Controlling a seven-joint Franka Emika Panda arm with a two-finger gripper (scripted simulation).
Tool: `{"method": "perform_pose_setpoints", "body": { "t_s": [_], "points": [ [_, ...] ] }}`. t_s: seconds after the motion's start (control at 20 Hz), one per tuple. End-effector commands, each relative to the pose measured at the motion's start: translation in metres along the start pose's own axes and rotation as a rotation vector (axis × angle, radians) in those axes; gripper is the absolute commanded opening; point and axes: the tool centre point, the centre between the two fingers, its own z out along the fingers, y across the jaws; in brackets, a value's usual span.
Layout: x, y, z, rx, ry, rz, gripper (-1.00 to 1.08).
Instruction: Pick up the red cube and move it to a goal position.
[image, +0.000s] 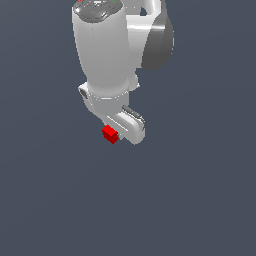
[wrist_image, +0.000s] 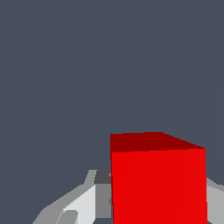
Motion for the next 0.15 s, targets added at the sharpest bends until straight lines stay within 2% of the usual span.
{"method": "perform_pose_setpoints", "body": {
  "t_s": [0.0, 0.1],
  "points": [
    [0.0005, -0.0003, -0.0007, 0.000, -0.001, -0.001, -1.00],
    [0.0003, -0.0009, 0.0005, 0.000, -0.001, -0.001, -1.00]
  ]
}}
